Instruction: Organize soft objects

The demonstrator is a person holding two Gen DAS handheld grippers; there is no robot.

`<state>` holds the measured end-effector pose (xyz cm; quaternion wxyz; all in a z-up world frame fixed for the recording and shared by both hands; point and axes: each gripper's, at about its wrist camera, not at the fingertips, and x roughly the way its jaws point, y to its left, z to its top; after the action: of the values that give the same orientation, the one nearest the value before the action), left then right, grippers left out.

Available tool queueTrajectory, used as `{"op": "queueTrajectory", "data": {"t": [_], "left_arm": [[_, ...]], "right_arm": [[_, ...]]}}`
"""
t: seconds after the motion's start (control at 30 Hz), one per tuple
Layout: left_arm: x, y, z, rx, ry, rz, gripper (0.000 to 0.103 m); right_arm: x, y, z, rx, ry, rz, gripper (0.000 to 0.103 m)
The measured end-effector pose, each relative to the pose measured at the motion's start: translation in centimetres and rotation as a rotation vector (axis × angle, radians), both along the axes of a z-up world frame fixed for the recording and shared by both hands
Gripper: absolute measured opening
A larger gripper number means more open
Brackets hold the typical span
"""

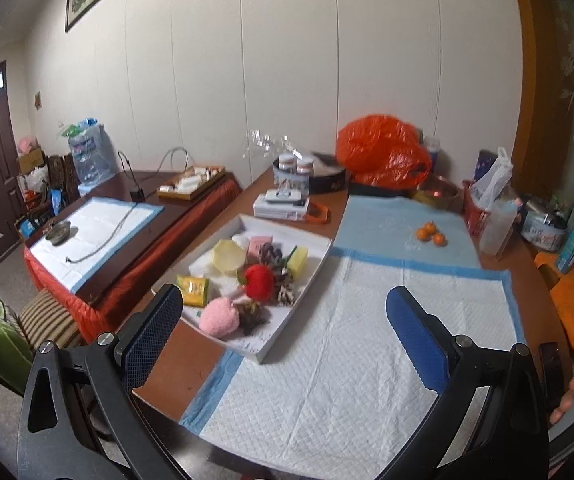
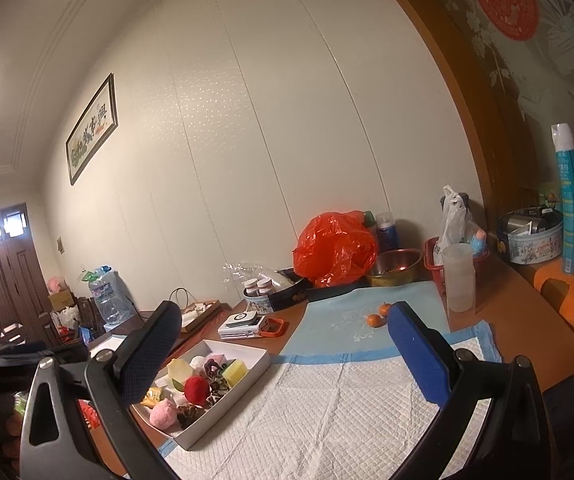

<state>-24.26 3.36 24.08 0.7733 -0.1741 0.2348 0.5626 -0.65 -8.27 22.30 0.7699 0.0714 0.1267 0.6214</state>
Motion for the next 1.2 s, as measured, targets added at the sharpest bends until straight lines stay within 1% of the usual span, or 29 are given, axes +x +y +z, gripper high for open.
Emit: {"op": "queueTrajectory", "data": {"t": [0.07,0.17,0.2,0.33,0.63,0.97,1.2], "left_arm": [[0.2,0.8,-0.9,-0.030,0.018,0.010,0.103],[0.3,1.6,-1.9,-0.034,0.057,0.027,0.103],[0.2,1.8,-2.1,-0.037,0.058,0.026,0.103],[-0.4,3.1,-2.6,-0.053,0.032,0.002,0.103],[-1.9,6.0,-2.9,-0.067,-0.022,-0.091,0.103],[-3.5,8.5,-3.4,-0.067,-0.023,-0.131,0.103],[-4.3,10.1,-3.9,-0.085,-0.025,-0.153,0.103]], "right_arm": [[0.0,0.0,0.0,-0.002,-0.005,-0.011,0.103],[0.0,0.2,0.0,-0.016,-0.013,-0.031,0.103],[-0.1,0.3,0.0,-0.021,-0.018,-0.038,0.103],[-0.8,0.9,0.2,-0.032,-0.036,-0.058,0.103],[-3.1,3.0,0.3,-0.062,-0.062,-0.081,0.103],[-5.4,5.1,0.2,-0.097,-0.087,-0.097,0.103],[-6.3,6.4,0.0,-0.120,-0.086,-0.109,0.103]]}}
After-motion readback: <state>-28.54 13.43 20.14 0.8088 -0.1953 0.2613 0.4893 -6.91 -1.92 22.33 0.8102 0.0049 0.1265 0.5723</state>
